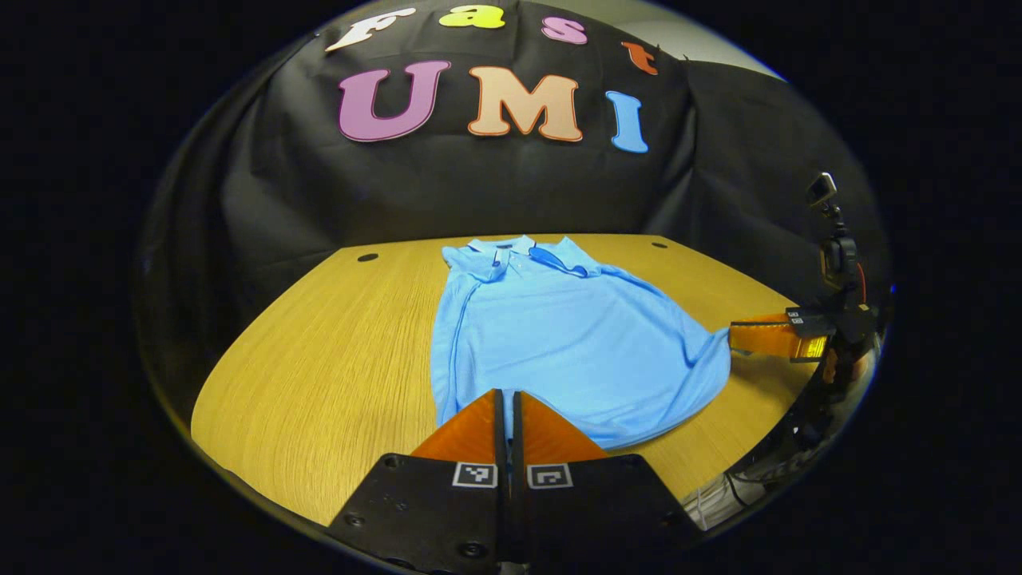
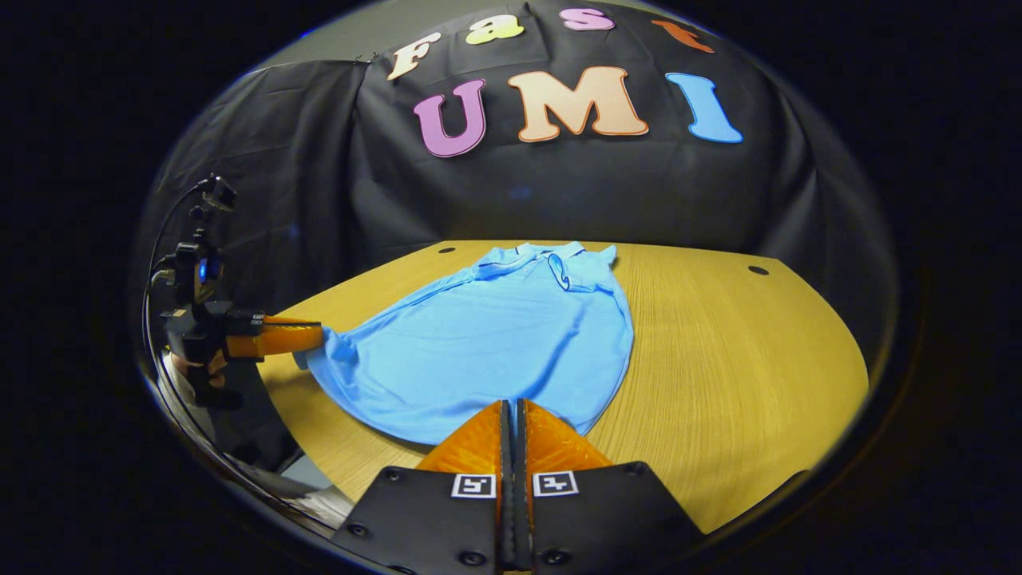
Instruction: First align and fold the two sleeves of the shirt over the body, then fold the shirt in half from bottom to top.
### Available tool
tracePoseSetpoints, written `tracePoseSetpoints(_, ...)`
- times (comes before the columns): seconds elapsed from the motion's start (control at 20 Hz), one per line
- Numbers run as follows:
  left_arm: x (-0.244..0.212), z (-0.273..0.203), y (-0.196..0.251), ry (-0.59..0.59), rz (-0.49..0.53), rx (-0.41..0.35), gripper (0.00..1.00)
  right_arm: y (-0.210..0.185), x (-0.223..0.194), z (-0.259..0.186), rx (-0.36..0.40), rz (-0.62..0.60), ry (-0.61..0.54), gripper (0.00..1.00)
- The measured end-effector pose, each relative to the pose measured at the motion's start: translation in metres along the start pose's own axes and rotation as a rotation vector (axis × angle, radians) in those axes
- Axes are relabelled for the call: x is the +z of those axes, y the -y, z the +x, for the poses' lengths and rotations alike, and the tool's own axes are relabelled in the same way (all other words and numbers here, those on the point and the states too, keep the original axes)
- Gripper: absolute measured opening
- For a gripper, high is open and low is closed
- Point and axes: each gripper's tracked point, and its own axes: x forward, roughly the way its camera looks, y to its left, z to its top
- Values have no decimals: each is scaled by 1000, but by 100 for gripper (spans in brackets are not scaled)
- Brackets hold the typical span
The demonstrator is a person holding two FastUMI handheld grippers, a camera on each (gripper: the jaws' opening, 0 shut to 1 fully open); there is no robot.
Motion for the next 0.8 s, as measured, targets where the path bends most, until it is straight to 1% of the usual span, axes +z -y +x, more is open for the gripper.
tracePoseSetpoints(0.05,6,9,-1,5,-12,-4,0,4,6,7,-4,-2,-8,3)
tracePoseSetpoints(0.25,31,44,-11,7,-46,-8,0,18,31,39,-21,13,-38,3)
tracePoseSetpoints(0.5,74,86,-35,26,-60,8,0,45,72,81,-69,30,-55,3)
tracePoseSetpoints(0.6,89,105,-51,17,-63,34,0,53,90,101,-79,55,-60,2)
tracePoseSetpoints(0.8,112,146,-72,9,-86,55,0,74,118,143,-100,96,-79,2)
